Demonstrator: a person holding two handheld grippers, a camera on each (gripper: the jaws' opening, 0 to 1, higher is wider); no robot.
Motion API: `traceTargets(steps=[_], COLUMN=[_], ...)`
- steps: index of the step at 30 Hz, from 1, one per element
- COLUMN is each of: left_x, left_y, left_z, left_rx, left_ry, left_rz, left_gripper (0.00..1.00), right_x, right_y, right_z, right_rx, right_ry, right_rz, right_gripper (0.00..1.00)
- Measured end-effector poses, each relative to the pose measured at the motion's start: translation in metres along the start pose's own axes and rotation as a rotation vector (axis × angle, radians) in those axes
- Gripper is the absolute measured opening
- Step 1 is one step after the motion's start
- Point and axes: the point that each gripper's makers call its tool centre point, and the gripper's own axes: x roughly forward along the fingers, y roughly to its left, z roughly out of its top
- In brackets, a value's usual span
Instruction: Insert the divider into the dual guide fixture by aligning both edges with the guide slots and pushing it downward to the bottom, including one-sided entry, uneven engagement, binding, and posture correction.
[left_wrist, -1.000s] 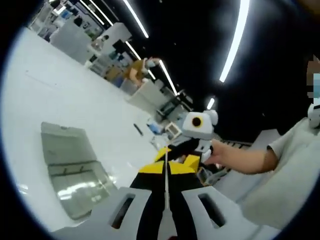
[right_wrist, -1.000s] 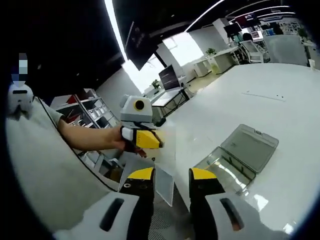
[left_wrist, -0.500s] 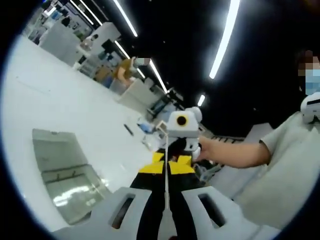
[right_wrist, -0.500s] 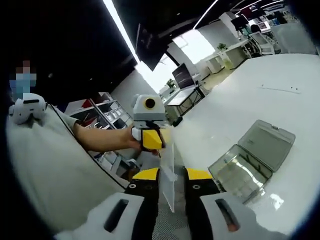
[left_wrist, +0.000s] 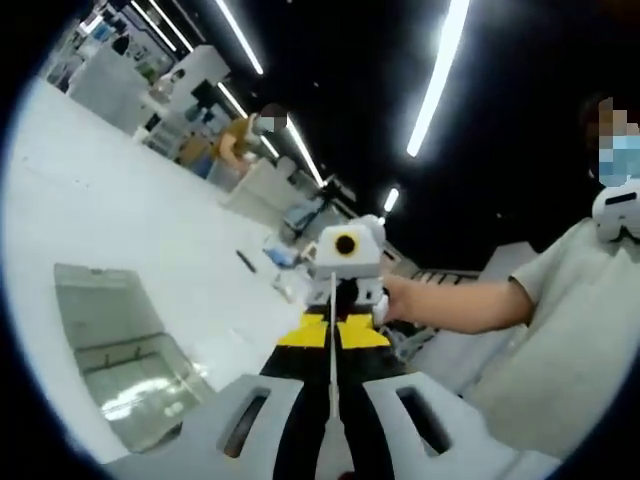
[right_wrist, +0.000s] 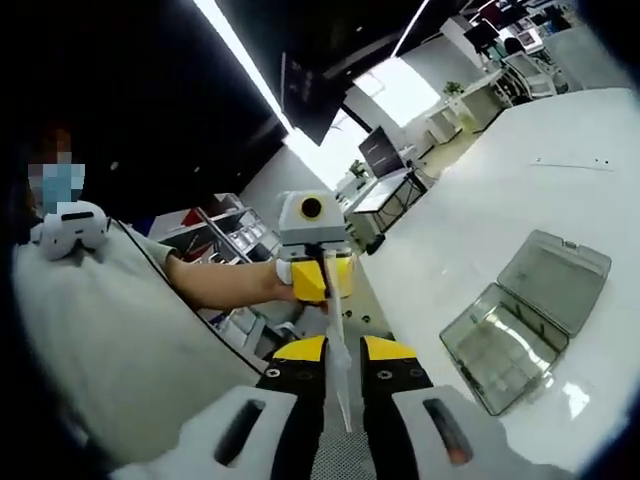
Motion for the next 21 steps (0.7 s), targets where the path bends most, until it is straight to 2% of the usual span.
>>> traceTargets(steps=[21], left_x=[0.000], left_y=[-0.004], left_z=[0.001], left_rx=[0.000], left_ry=[-0.010], left_rz=[-0.045], left_gripper=[0.00], right_x=[0.001], right_y=[0.011], right_z=[0.002], right_rx=[0.067], right_ry=[0.001], right_rz=[0.079], right_gripper=[0.01])
